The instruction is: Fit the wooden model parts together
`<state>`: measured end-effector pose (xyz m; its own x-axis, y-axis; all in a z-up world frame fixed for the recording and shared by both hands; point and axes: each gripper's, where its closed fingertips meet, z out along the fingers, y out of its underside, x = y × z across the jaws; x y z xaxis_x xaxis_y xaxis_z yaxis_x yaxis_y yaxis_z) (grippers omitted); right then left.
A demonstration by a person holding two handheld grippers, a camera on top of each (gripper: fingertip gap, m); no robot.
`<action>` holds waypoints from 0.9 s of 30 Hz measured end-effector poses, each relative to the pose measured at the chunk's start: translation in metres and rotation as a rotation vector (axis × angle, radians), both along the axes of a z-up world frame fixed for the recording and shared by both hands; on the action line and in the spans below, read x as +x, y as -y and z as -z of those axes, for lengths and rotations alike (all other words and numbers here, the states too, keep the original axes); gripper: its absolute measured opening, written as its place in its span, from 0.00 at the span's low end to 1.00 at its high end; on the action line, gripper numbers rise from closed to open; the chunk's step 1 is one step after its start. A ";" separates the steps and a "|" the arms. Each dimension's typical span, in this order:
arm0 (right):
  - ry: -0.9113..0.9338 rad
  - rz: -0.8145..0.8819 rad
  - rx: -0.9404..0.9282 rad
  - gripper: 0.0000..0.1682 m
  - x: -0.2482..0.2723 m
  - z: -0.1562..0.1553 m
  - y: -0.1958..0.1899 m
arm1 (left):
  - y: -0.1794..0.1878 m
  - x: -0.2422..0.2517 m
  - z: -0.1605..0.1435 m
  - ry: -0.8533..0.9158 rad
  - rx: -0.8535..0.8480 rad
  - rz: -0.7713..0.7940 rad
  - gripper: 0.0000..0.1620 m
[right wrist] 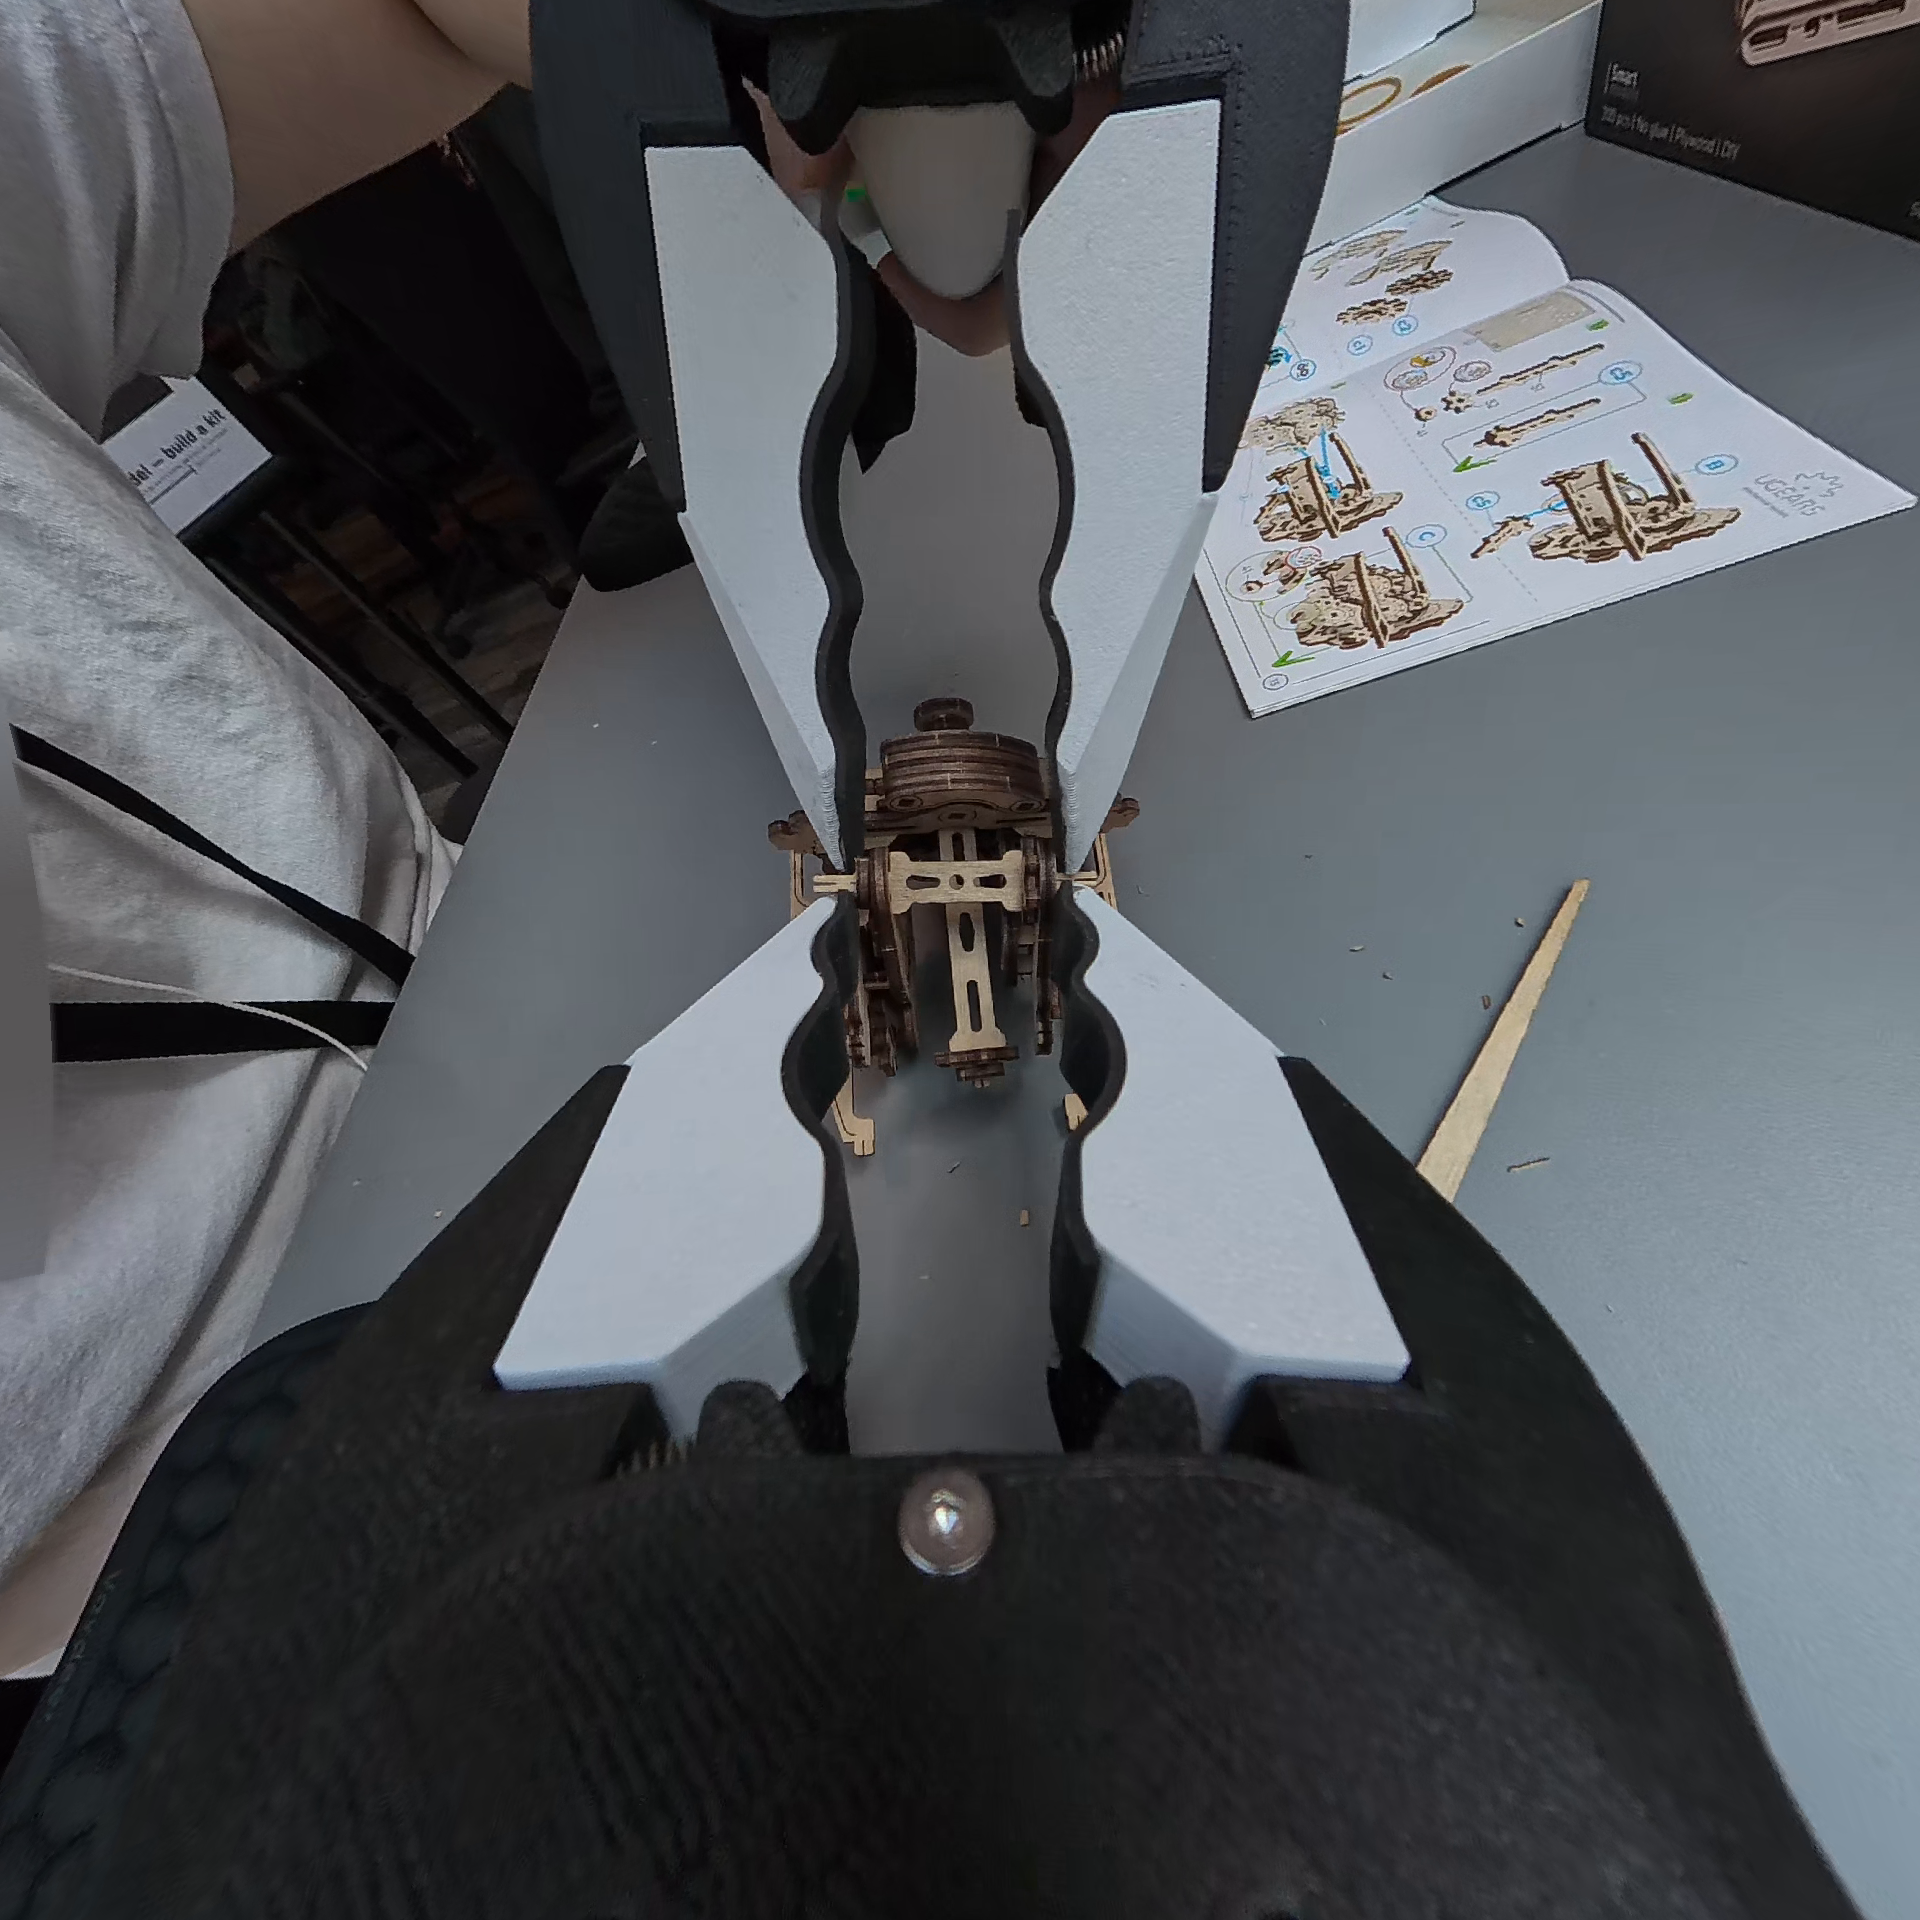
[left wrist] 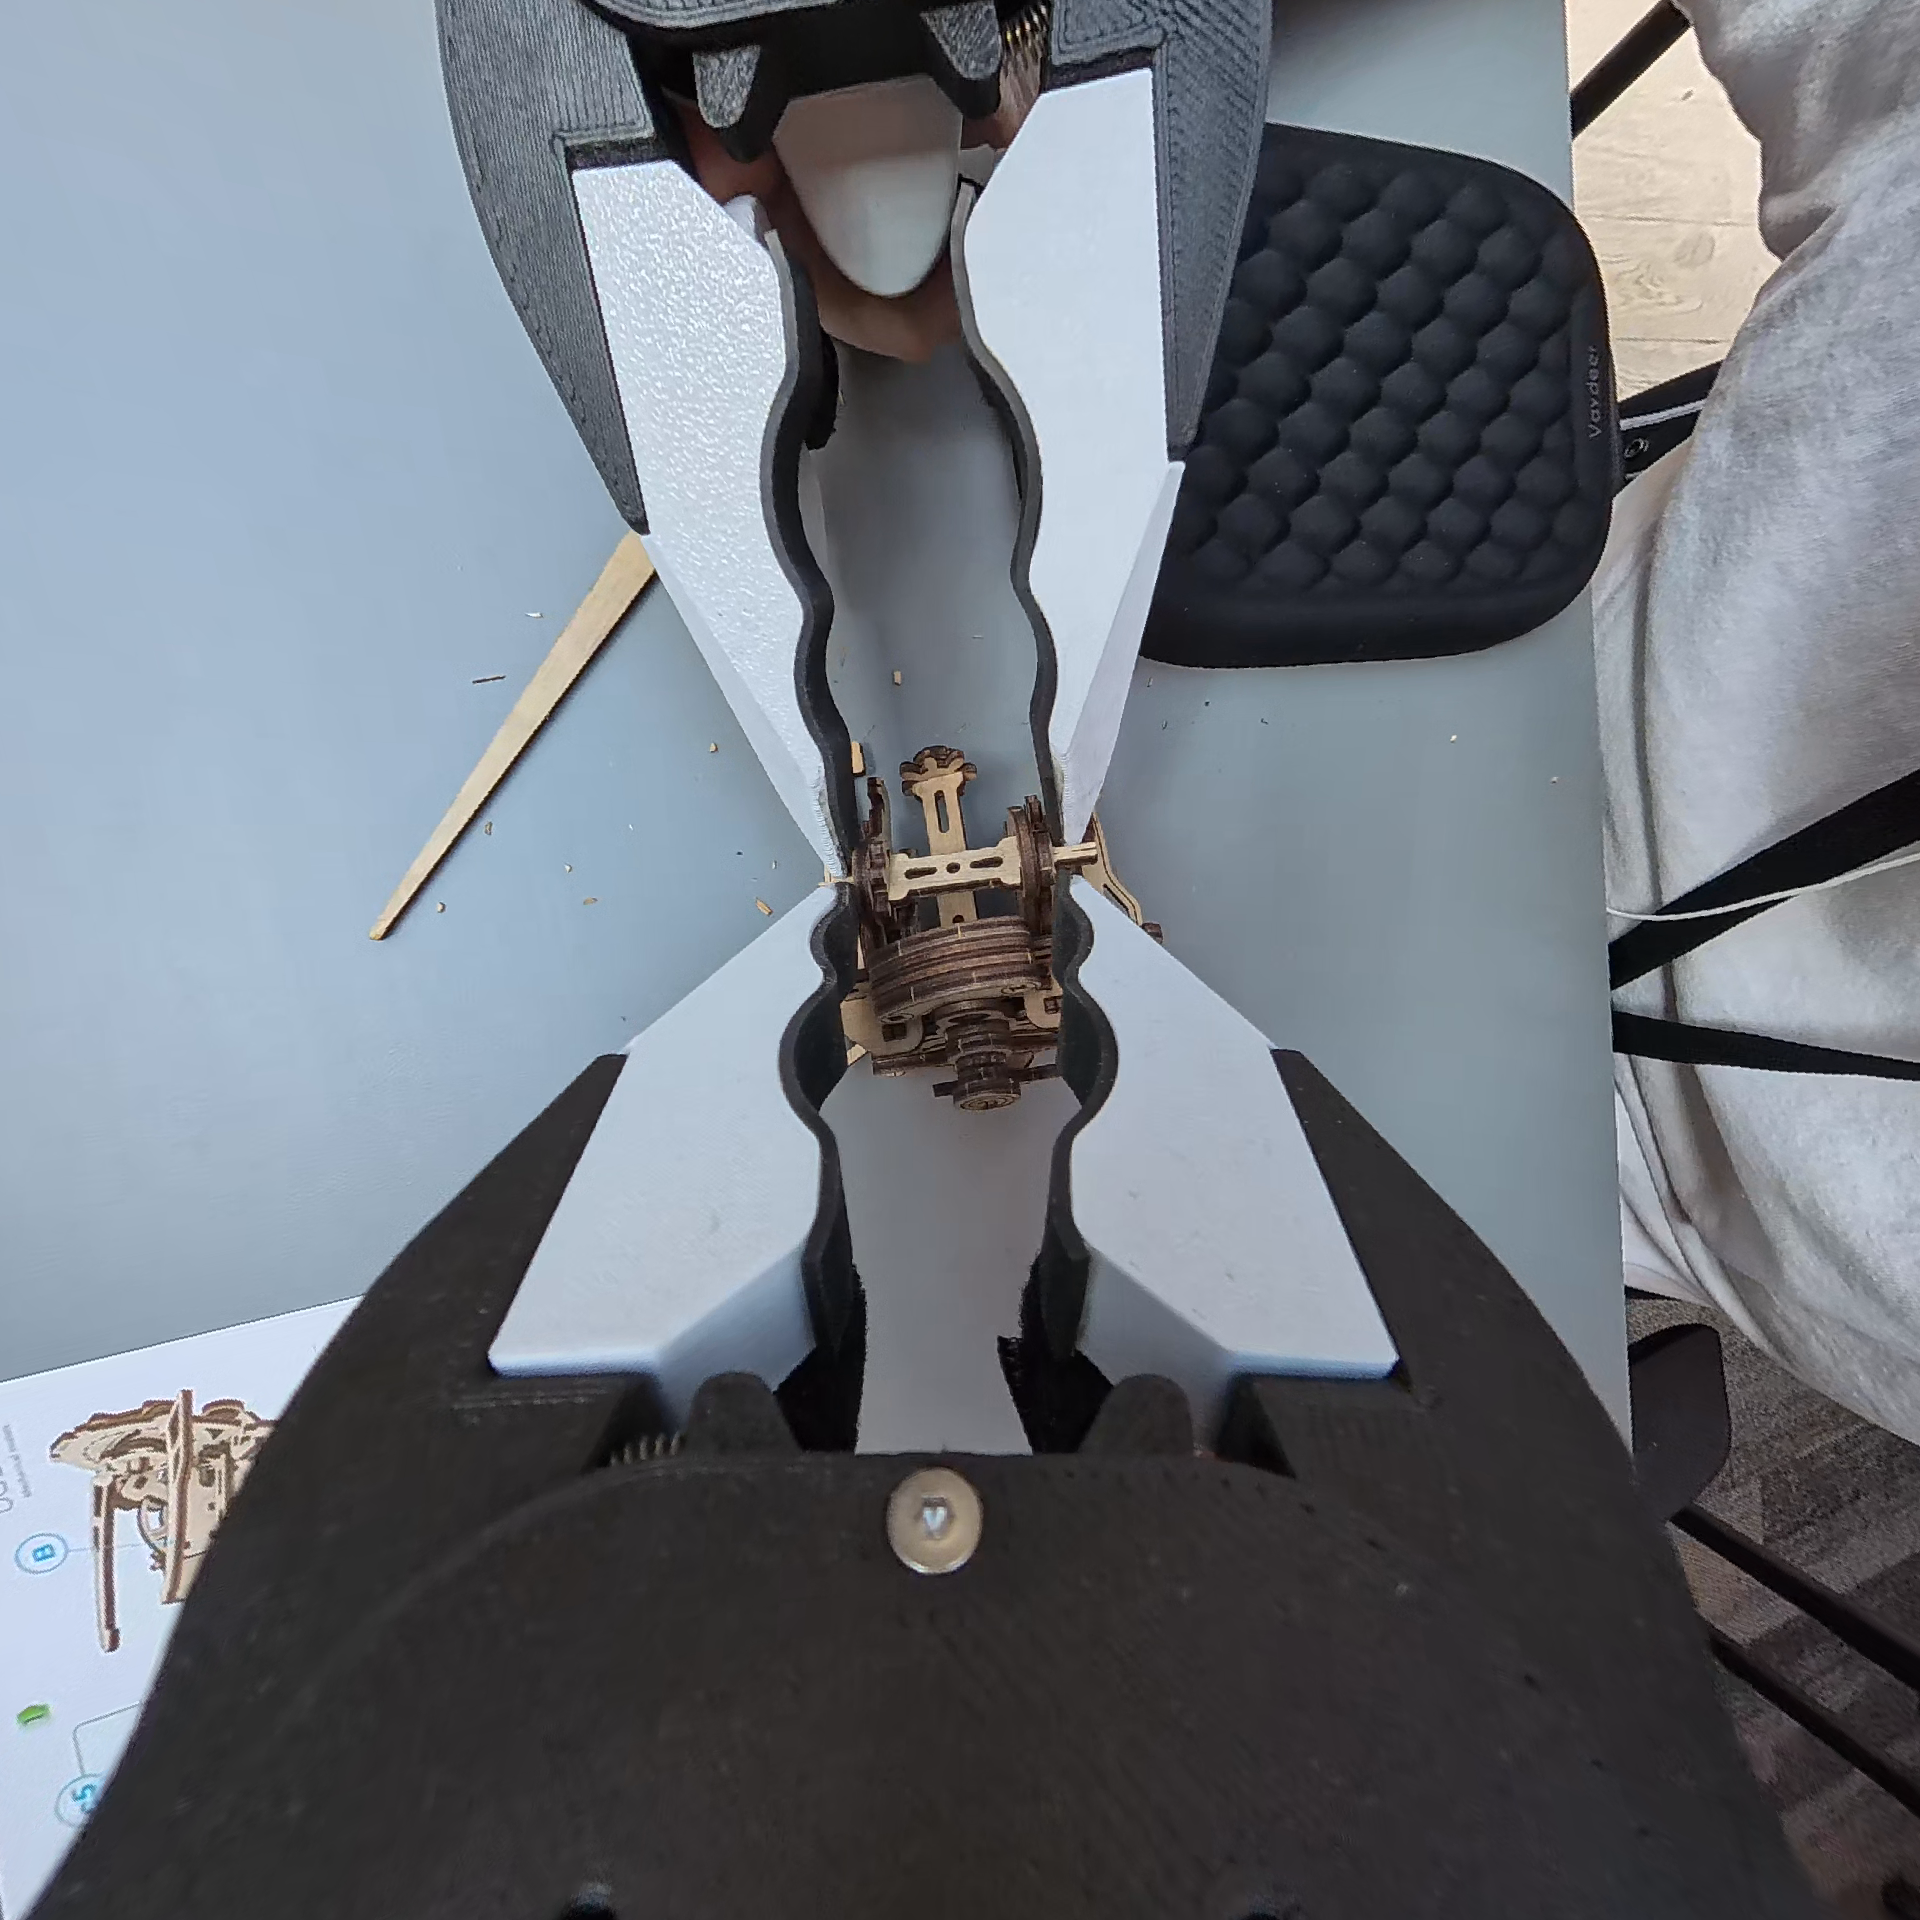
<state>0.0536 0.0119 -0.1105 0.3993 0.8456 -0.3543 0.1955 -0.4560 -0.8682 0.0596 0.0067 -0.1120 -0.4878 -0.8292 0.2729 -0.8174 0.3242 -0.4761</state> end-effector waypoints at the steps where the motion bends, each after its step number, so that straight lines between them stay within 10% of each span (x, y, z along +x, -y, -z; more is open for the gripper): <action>1: -0.001 0.001 -0.003 0.21 0.000 0.000 0.000 | 0.000 0.000 0.000 -0.005 0.000 -0.005 0.22; 27: -0.032 -0.104 0.050 0.04 0.002 -0.004 0.012 | 0.000 -0.002 0.000 -0.013 0.021 -0.008 0.22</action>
